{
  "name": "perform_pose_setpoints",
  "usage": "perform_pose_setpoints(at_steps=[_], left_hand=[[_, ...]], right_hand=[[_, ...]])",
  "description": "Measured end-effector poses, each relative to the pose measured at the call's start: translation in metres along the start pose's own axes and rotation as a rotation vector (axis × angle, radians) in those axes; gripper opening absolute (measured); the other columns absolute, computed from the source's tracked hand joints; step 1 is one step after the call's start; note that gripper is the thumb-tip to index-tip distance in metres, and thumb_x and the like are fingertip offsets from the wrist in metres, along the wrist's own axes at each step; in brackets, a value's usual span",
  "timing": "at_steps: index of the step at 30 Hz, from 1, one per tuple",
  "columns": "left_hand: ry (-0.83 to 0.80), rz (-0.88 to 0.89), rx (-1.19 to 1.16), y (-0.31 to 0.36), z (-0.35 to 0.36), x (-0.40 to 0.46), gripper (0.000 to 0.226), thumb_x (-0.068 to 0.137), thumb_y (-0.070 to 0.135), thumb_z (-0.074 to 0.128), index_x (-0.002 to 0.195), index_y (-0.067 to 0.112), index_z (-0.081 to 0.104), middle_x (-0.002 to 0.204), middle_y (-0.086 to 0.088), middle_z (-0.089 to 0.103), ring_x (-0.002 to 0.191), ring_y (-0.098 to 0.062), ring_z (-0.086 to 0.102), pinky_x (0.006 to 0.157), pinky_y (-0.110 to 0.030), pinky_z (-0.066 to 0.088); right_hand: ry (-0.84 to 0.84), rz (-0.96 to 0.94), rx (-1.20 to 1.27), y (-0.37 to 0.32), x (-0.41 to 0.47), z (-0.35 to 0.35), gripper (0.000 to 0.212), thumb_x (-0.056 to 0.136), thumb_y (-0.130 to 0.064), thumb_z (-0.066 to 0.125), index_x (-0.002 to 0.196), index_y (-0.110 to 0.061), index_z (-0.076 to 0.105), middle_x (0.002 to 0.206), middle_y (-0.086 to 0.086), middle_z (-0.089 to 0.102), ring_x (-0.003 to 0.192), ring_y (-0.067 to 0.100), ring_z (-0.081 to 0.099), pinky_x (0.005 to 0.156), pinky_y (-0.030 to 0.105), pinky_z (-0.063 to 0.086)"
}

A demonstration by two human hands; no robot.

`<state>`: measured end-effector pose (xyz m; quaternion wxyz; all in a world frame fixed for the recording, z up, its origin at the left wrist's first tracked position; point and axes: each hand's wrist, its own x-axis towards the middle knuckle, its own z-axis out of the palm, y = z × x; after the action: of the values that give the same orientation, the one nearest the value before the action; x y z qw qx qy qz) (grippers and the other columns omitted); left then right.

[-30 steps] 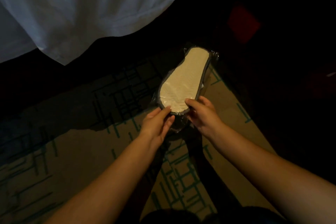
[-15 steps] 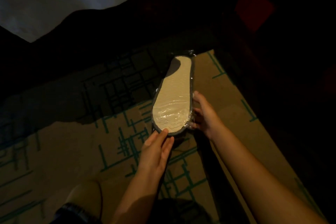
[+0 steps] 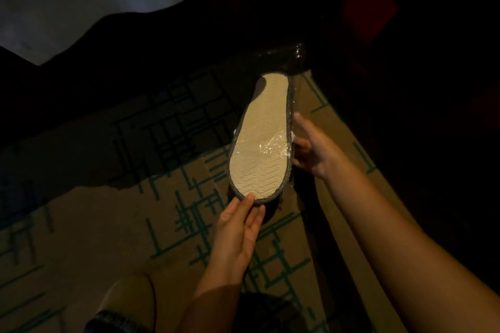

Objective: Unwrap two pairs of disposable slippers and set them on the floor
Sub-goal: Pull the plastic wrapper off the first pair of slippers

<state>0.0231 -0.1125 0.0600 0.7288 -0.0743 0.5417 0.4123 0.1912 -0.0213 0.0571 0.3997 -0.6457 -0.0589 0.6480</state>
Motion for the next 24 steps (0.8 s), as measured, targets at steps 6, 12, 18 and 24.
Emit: perform_pose_setpoints(at_steps=[6,12,18,24], left_hand=[[-0.079,0.012,0.120,-0.006,-0.018,0.000,0.019,0.087,0.003,0.052,0.093,0.014,0.066,0.077,0.005,0.077,0.077,-0.007,0.068,0.061,-0.014,0.056],[-0.057,-0.080,0.155,-0.016,-0.052,-0.003,0.021,0.090,0.001,0.047,0.090,0.013,0.064,0.068,0.006,0.076,0.060,-0.002,0.069,0.054,-0.013,0.054],[-0.058,-0.150,0.132,-0.012,-0.094,-0.010,0.051,0.042,0.014,0.091,0.089,0.009,0.069,0.072,0.000,0.076,0.058,-0.005,0.069,0.050,-0.014,0.054],[-0.054,-0.062,0.039,-0.006,-0.103,-0.003,0.059,0.000,0.018,0.094,0.055,0.013,0.074,0.060,0.001,0.073,0.051,-0.005,0.067,0.046,-0.015,0.053]], right_hand=[[0.127,-0.150,0.000,0.013,0.003,-0.002,0.006,0.084,-0.017,0.065,0.085,-0.016,0.059,0.078,0.001,0.063,0.067,0.015,0.059,0.057,0.027,0.048],[0.199,-0.275,-0.104,-0.032,0.031,-0.022,0.034,0.085,-0.004,0.061,0.116,-0.012,0.054,0.082,0.001,0.061,0.065,0.012,0.059,0.050,0.022,0.051],[0.239,-0.293,-0.223,-0.042,0.043,-0.066,0.023,0.086,0.001,0.058,0.101,-0.016,0.053,0.078,0.003,0.062,0.039,0.000,0.059,0.043,0.015,0.048],[0.227,-0.186,-0.342,-0.022,0.046,-0.091,0.028,0.087,0.006,0.053,0.107,-0.013,0.052,0.079,0.006,0.058,0.054,0.010,0.061,0.044,0.018,0.050]])
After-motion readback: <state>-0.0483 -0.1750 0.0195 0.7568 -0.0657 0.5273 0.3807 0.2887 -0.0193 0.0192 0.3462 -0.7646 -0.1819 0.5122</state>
